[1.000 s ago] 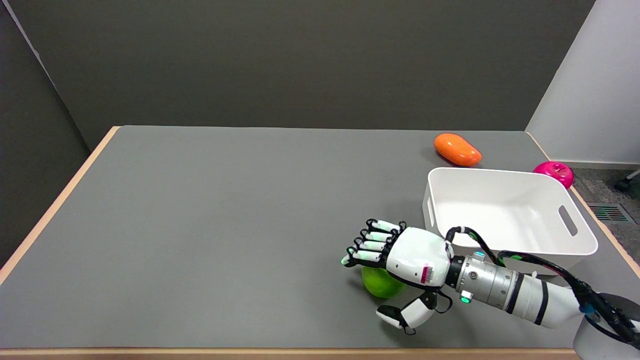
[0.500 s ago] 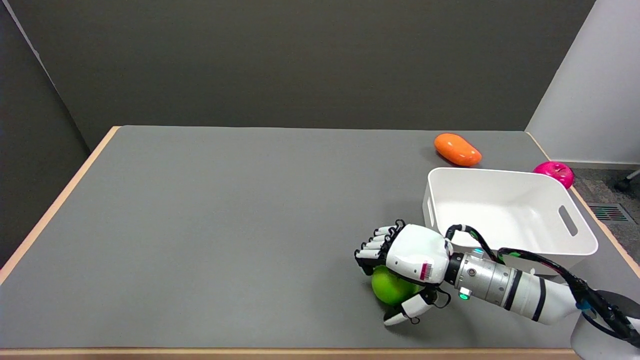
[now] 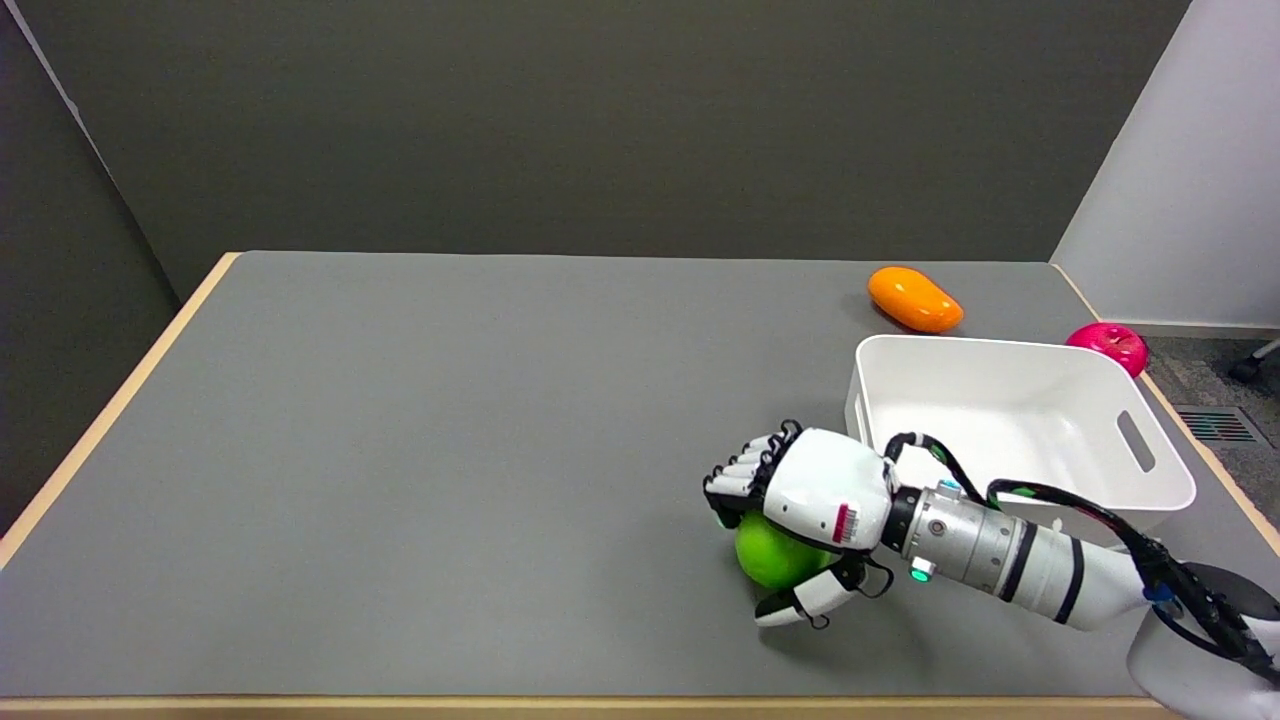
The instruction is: Pick up the green apple.
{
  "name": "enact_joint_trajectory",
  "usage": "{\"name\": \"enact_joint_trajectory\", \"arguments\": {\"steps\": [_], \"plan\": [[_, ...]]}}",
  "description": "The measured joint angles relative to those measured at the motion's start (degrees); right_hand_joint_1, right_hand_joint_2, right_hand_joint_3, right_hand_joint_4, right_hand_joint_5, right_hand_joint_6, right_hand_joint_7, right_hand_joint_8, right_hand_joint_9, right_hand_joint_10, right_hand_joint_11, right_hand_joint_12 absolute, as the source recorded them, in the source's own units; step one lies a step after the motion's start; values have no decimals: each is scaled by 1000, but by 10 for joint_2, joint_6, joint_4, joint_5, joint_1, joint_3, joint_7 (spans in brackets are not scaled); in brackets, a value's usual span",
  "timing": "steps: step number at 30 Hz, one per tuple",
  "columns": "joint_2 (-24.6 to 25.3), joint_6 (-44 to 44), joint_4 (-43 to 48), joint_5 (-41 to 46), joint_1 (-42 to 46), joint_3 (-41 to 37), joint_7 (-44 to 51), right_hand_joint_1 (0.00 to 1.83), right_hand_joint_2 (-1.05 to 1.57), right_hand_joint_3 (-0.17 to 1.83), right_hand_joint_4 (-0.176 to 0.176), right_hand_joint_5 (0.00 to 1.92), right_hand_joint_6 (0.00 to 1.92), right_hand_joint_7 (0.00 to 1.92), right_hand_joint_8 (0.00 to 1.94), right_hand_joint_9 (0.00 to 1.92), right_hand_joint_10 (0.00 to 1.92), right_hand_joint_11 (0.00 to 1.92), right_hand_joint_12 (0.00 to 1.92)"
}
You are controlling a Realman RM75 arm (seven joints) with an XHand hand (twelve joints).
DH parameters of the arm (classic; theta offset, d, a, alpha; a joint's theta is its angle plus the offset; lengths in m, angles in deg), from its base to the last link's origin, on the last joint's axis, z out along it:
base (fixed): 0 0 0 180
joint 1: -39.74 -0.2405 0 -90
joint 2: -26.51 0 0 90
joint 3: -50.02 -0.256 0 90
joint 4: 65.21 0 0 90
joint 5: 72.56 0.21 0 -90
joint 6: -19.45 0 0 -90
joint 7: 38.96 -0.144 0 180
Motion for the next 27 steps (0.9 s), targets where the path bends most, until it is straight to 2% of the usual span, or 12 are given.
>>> {"name": "enact_joint_trajectory", "arguments": {"steps": [12, 21, 27], "plan": [[5, 30, 19, 51, -65, -9, 15, 1188, 1066, 420, -176, 690, 1484, 737, 1512, 907, 1743, 736, 1899], [6, 45, 34, 151, -111, -40, 107, 1184, 1085, 397, -176, 677, 1492, 724, 1526, 894, 1757, 715, 1919], [9, 32, 41, 214, -123, -96, 174, 1183, 1086, 396, -176, 674, 1495, 722, 1529, 892, 1767, 709, 1920]]}}
